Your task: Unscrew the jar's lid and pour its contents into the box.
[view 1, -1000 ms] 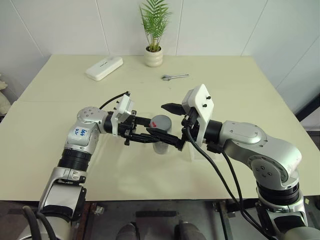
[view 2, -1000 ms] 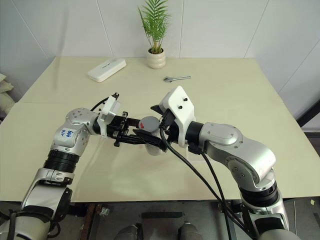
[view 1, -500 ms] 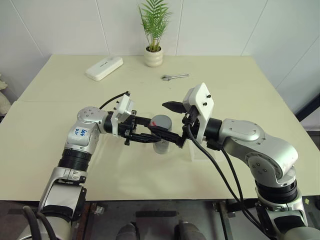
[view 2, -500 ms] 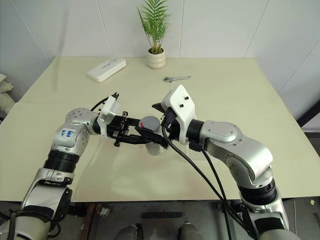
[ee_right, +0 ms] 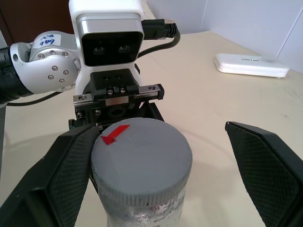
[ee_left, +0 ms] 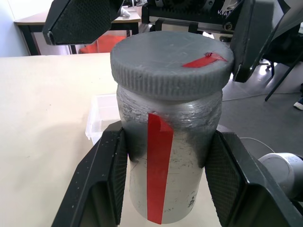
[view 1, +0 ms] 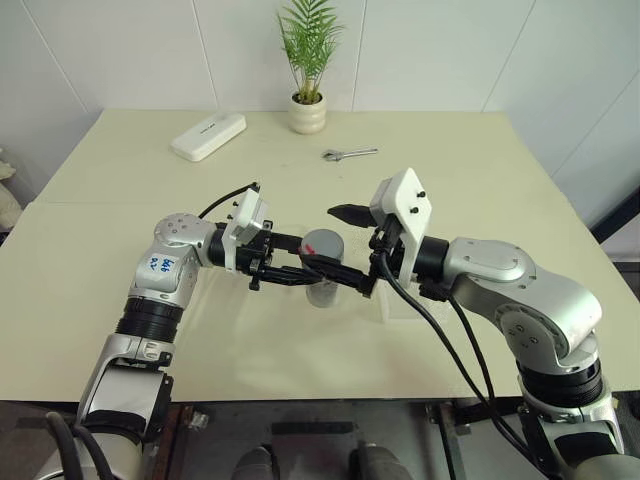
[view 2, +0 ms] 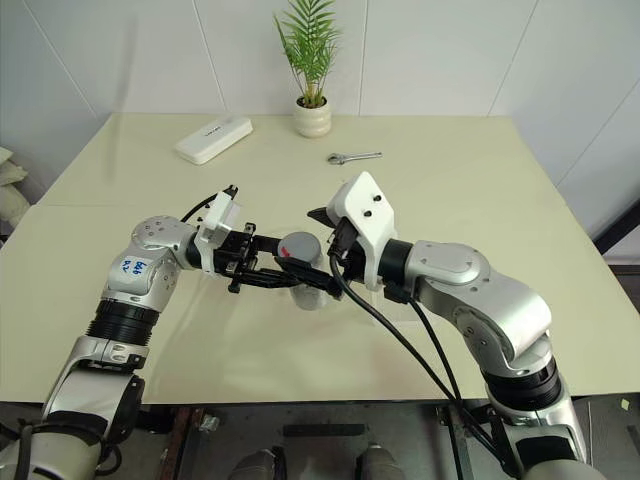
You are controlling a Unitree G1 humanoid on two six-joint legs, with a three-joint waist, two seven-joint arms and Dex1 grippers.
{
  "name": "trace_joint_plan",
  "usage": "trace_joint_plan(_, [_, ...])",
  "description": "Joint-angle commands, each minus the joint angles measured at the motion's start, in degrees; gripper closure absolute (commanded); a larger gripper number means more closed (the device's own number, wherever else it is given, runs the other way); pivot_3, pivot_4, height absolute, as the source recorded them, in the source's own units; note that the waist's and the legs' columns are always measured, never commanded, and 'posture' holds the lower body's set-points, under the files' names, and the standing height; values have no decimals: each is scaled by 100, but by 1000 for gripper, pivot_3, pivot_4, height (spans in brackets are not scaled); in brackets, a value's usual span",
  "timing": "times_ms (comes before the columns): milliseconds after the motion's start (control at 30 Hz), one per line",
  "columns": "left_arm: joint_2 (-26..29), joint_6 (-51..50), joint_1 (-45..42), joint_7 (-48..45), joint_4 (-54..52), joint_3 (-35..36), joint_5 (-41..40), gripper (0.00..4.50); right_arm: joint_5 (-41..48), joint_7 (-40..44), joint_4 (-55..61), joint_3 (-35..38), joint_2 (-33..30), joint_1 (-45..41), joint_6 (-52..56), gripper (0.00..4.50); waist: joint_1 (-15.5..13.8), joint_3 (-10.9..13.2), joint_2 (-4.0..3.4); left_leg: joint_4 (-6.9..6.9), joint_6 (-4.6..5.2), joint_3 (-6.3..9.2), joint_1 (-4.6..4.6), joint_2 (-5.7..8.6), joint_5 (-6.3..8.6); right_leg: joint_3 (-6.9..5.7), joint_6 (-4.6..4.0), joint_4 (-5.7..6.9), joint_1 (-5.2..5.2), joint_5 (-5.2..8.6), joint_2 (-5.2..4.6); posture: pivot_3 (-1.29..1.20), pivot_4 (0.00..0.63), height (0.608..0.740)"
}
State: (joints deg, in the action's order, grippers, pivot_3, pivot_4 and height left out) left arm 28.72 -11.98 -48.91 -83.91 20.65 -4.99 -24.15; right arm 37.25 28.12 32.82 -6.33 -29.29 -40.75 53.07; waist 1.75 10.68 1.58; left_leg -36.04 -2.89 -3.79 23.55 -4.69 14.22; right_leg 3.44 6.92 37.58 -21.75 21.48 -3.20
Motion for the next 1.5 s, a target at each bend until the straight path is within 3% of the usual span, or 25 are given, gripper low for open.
trace_joint_plan(33, [12, 95, -109, -60, -96, 99, -36, 2536, 10, 4, 141, 263, -140, 27, 22, 0, 0, 0, 0, 0, 0, 0, 0, 0, 0, 0, 0, 0, 0, 0, 0, 0, 150, 740])
trace_joint_plan(1500, [9, 130, -109, -32, -72, 83, -12, 2536, 579, 152, 456, 477, -506, 1, 307, 0, -3, 0, 0, -2, 0, 0, 0, 0, 0, 1, 0, 2, 0, 0, 0, 0, 150, 740])
